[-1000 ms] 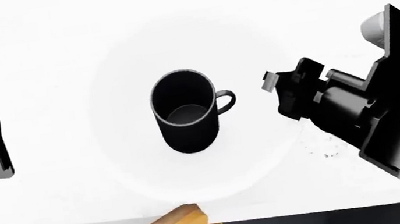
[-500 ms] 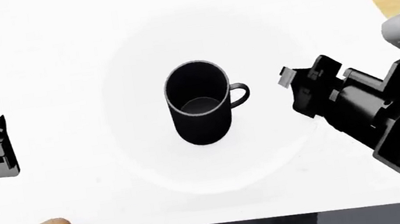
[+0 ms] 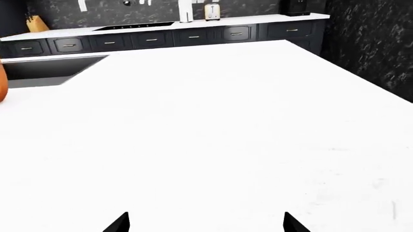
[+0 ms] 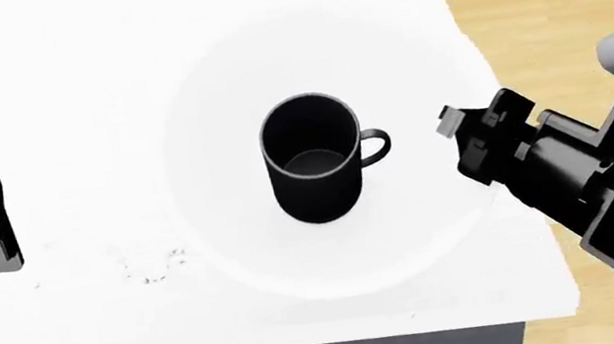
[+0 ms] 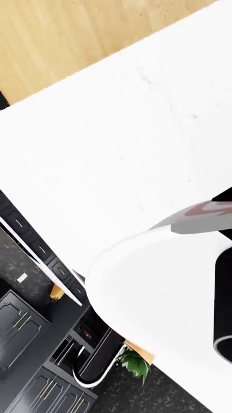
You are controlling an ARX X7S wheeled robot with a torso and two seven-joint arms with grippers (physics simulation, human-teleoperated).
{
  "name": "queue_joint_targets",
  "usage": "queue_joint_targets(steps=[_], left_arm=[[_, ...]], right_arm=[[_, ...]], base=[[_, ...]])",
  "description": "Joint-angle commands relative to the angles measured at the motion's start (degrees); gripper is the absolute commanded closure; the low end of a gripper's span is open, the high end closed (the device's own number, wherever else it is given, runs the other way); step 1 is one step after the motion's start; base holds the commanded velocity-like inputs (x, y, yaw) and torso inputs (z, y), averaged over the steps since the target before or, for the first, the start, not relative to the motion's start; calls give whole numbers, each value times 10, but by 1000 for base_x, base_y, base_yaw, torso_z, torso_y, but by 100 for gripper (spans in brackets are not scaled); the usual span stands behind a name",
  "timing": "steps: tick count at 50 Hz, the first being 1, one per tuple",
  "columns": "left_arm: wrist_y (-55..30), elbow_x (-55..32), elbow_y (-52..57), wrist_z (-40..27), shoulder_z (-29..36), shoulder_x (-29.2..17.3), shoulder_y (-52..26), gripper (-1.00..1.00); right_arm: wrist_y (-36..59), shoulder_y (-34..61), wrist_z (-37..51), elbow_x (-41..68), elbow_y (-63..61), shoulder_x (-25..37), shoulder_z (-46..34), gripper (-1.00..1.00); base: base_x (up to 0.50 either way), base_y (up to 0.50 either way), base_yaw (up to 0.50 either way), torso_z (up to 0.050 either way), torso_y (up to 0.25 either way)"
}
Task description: Place the cup inside the bowl on the dining table and move the bowl to any counter.
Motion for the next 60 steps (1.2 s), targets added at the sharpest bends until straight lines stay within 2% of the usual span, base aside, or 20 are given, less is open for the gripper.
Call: queue_joint_targets(steps=[1, 18, 24, 27, 45, 60], left_arm=[[1, -1, -2, 1, 1, -1, -2, -100], [10, 3, -2, -12, 7, 14, 5, -100], [12, -2, -7, 1, 2, 2, 6, -100], [13, 3, -8, -8, 10, 14, 4, -100], [15, -2, -9, 0, 5, 3, 5, -100], [19, 0, -11, -2, 9, 7, 3, -100]], right_arm=[[-11, 4, -14, 3, 1, 0, 9, 100], [-8, -1, -6, 11, -8, 6, 11, 100], [-10, -8, -6, 12, -12, 9, 14, 100], [-10, -10, -6, 12, -13, 10, 14, 100], [-25, -12, -6, 14, -19, 9, 23, 100], [-35, -16, -27, -5, -22, 20, 23, 100]], base=[[0, -500, 0, 0, 0], [0, -500, 0, 0, 0], [0, -500, 0, 0, 2], [0, -500, 0, 0, 0], [37, -500, 0, 0, 1], [256, -477, 0, 1, 1]])
